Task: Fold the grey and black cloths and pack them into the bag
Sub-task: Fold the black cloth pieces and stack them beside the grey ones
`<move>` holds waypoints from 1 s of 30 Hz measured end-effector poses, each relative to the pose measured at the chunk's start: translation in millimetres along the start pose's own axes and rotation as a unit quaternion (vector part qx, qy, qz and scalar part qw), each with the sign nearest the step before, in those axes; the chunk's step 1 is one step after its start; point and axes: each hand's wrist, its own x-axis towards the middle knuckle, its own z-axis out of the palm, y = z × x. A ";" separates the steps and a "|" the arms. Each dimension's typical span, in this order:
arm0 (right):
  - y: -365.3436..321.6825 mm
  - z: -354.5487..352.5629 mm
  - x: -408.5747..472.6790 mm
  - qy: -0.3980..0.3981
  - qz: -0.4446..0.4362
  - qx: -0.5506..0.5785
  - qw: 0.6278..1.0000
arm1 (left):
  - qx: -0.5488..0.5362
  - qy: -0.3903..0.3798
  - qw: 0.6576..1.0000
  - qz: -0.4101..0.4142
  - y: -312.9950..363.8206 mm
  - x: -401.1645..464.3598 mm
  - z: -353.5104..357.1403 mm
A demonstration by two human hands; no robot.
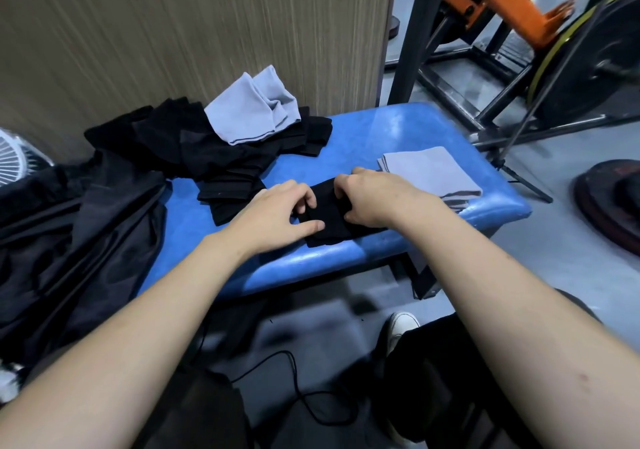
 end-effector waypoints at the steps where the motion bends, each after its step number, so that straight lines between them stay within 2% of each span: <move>1: -0.5 0.2 0.7 0.001 0.000 -0.001 1.000 | -0.004 0.003 1.000 0.003 -1.1 -1.2 -0.5; 9: -21.2 -6.7 8.5 0.068 -0.014 0.012 0.998 | -0.009 0.055 0.998 -0.002 -17.3 -15.4 -13.8; 20: -75.8 -0.2 45.2 0.115 -0.057 0.112 0.985 | 0.064 0.146 0.971 -0.180 -61.9 -49.9 -44.2; 26: -102.6 7.6 70.6 0.099 -0.064 0.161 0.980 | 0.008 0.119 0.960 -0.254 -87.7 -63.1 -49.6; 30: -115.3 12.2 81.3 0.102 -0.071 0.169 0.978 | -0.001 0.120 0.962 -0.246 -96.1 -63.0 -53.5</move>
